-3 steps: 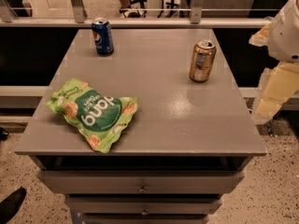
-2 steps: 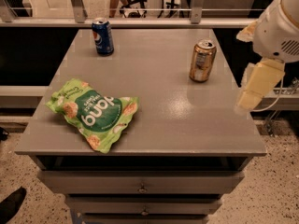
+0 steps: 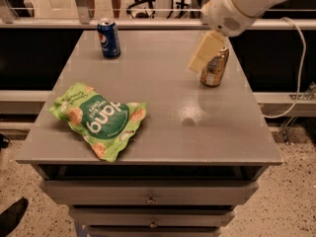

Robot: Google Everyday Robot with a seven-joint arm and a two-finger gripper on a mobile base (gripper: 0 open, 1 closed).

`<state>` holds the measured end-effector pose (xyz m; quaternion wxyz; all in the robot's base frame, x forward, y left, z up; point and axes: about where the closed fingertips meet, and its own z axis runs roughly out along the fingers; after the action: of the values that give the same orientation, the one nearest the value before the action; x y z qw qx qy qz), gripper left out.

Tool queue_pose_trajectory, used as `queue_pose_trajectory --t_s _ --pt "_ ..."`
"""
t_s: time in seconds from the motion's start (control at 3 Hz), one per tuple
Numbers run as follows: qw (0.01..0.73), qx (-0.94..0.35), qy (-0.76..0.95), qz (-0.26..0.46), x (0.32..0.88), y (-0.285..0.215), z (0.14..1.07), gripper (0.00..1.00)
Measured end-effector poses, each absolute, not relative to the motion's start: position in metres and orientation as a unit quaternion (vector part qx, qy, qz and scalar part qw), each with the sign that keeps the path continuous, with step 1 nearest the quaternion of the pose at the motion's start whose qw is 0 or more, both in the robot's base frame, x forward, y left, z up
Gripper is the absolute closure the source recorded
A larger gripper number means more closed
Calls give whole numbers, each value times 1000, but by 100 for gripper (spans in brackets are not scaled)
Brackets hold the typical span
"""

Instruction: Pick pepsi can

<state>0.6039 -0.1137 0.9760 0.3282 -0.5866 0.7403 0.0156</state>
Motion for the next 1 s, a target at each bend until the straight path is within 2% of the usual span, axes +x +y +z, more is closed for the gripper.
queue_pose_trajectory --t_s 0.33,1.0 --pt "401 -575 712 43 680 -64 981 0" --pt "407 -566 714 59 684 -59 972 0"
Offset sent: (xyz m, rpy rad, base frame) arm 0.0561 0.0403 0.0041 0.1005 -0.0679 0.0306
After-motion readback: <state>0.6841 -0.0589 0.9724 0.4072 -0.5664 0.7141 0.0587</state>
